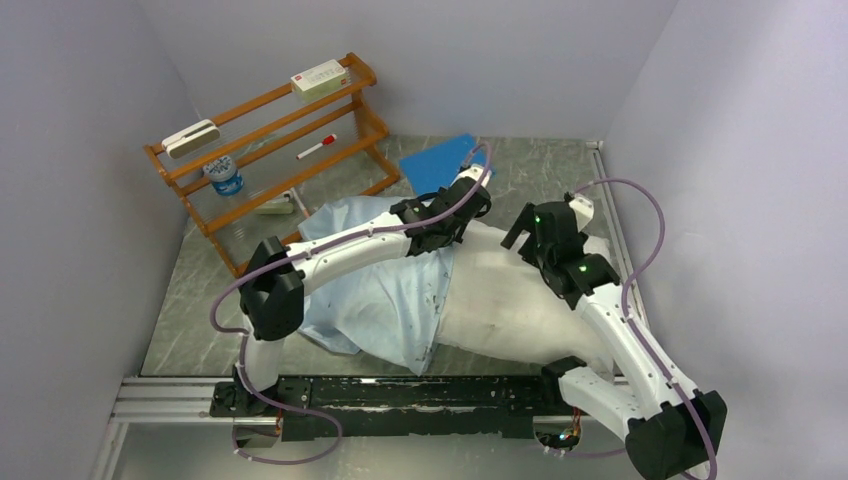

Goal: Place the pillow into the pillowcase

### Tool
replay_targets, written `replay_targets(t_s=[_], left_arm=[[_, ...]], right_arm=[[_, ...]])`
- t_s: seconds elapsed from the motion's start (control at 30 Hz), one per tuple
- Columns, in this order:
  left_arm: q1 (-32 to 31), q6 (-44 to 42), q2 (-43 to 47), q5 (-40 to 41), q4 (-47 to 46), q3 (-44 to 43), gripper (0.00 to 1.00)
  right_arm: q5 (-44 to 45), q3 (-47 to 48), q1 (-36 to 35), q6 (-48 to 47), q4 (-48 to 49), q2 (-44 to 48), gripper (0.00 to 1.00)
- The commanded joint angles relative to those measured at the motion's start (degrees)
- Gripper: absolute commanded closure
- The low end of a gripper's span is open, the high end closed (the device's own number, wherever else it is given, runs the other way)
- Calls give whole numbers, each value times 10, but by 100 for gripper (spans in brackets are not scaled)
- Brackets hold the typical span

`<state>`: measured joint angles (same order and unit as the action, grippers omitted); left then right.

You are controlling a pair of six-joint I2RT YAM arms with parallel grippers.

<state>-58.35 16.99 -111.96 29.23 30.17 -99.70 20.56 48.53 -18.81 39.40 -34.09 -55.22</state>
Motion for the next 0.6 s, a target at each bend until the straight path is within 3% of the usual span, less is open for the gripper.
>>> replay_targets(t_s=[0.0, 0.13, 0.33, 0.47, 0.57], left_arm=[[1, -22, -6, -28, -21, -19, 95], [-6, -34, 39, -97, -80, -19, 95], [-35, 13, 104, -236, -245, 36, 95], [-45, 61, 114, -294, -323, 70, 95], [-45, 67, 107, -301, -328, 78, 95]], right_arm=[[-54, -24, 4, -5, 36, 19, 4], [-108, -61, 4, -2, 75, 31, 4], [-190, -134, 3, 40, 167, 35, 6], [-199, -157, 3, 62, 198, 33, 8], [-187, -155, 4, 76, 192, 33, 8]])
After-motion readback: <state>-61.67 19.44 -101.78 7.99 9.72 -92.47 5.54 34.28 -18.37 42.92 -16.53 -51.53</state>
